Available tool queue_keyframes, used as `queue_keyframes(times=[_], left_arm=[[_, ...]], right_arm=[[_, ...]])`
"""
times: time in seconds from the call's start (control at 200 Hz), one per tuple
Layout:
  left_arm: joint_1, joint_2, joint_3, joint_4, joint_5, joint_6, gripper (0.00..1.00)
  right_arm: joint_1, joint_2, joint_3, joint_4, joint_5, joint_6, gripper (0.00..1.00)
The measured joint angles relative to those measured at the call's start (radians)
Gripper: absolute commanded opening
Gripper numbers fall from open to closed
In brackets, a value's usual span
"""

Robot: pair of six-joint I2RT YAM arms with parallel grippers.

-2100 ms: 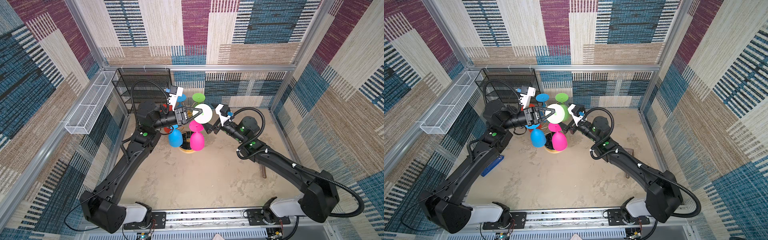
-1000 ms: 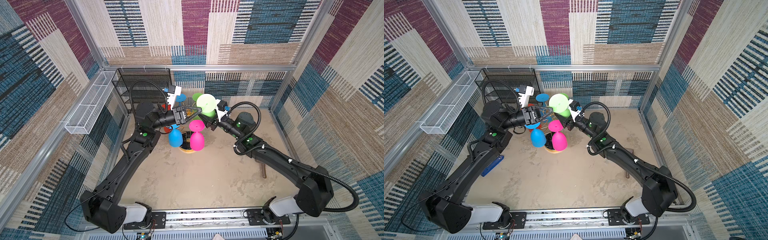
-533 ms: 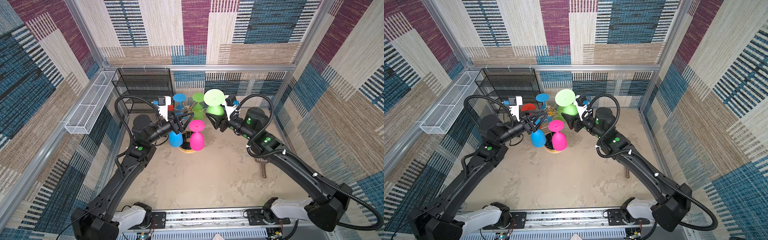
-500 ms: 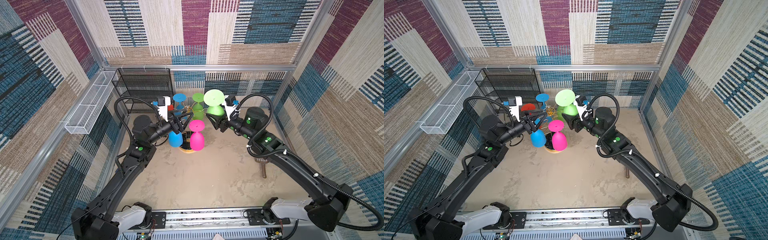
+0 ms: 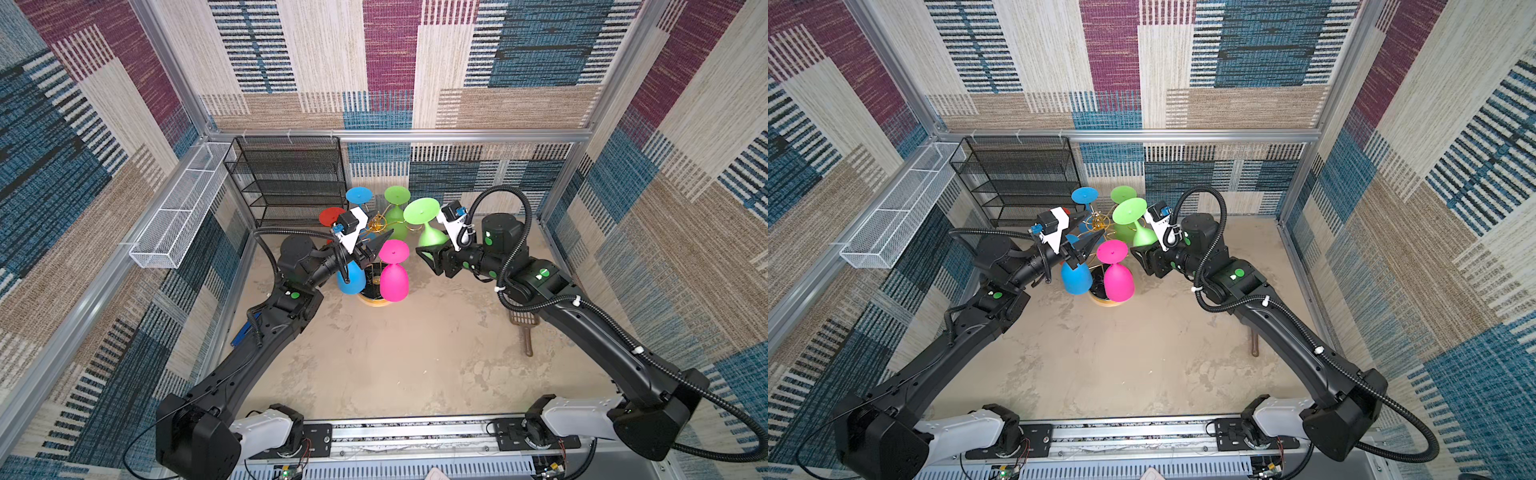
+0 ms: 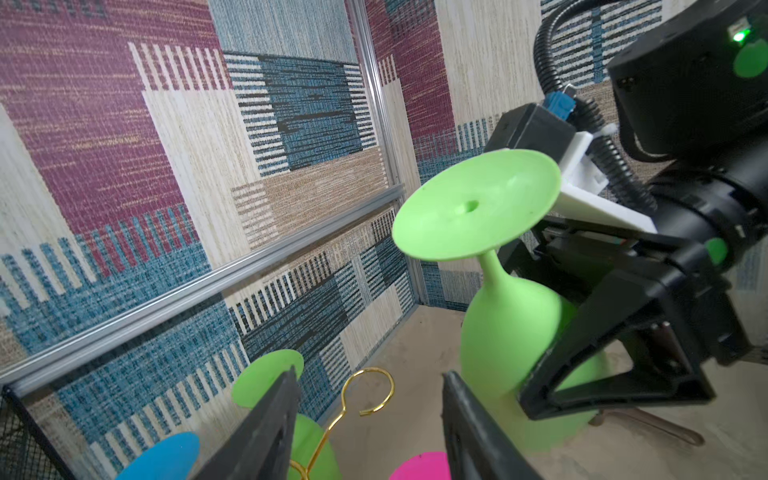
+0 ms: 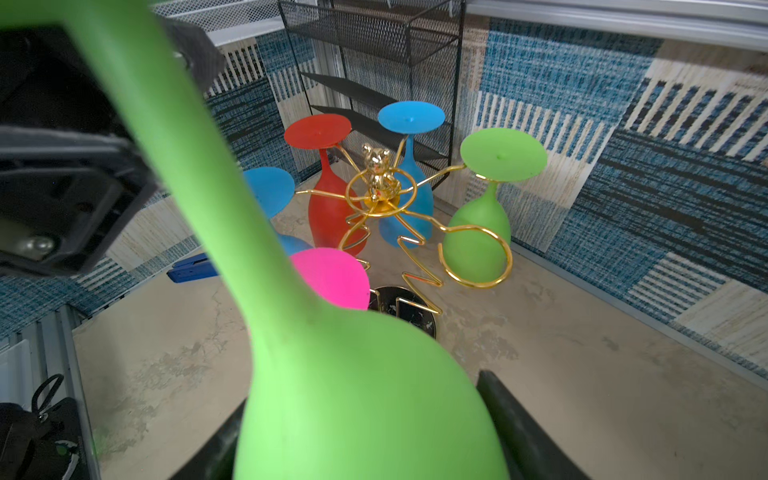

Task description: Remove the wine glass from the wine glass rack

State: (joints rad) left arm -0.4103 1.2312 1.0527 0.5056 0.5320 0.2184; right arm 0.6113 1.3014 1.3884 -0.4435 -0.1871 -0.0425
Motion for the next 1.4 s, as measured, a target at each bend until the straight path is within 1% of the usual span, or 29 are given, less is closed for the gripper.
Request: queue_keyframes(times=[0.125,0.29,0.511,0.651,0.916,1.037,1.182,1.222,1.277,1.347,1.397], left_arm=[[0.000,0.035,0.005,0.056,0.060,0.095,0.54],[-0.001,0.074,0.024,0.108,0.135,0.173,0.53],[-0.005,0.112,0.037,0.135,0.211,0.234,0.50],[-0.007,0.128,0.050,0.142,0.236,0.265,0.46],[-0.007,0.151,0.067,0.154,0.256,0.313,0.30],[-0.006,0.154,0.068,0.161,0.255,0.334,0.22],[-0.006,0.156,0.063,0.180,0.248,0.357,0.14],[-0.006,0.156,0.060,0.188,0.242,0.362,0.10],[-0.005,0.157,0.056,0.193,0.232,0.373,0.00],[-0.003,0.158,0.051,0.202,0.220,0.398,0.00],[-0.004,0.158,0.047,0.214,0.206,0.399,0.00]], right_arm=[[0.000,0.011,0.003,-0.026,-0.016,0.000,0.35],[0.002,0.024,0.006,-0.042,-0.043,0.000,0.34],[0.003,0.047,0.008,-0.044,-0.079,0.000,0.32],[0.006,0.058,0.008,-0.047,-0.100,0.000,0.31],[0.009,0.064,0.015,-0.057,-0.117,0.004,0.31],[0.009,0.064,0.015,-0.065,-0.120,0.011,0.32],[0.009,0.063,0.015,-0.066,-0.128,0.028,0.39],[0.009,0.062,0.015,-0.066,-0.133,0.036,0.42],[0.009,0.060,0.015,-0.061,-0.136,0.044,0.48],[0.009,0.055,0.015,-0.056,-0.143,0.053,0.56],[0.009,0.053,0.013,-0.053,-0.144,0.054,0.64]])
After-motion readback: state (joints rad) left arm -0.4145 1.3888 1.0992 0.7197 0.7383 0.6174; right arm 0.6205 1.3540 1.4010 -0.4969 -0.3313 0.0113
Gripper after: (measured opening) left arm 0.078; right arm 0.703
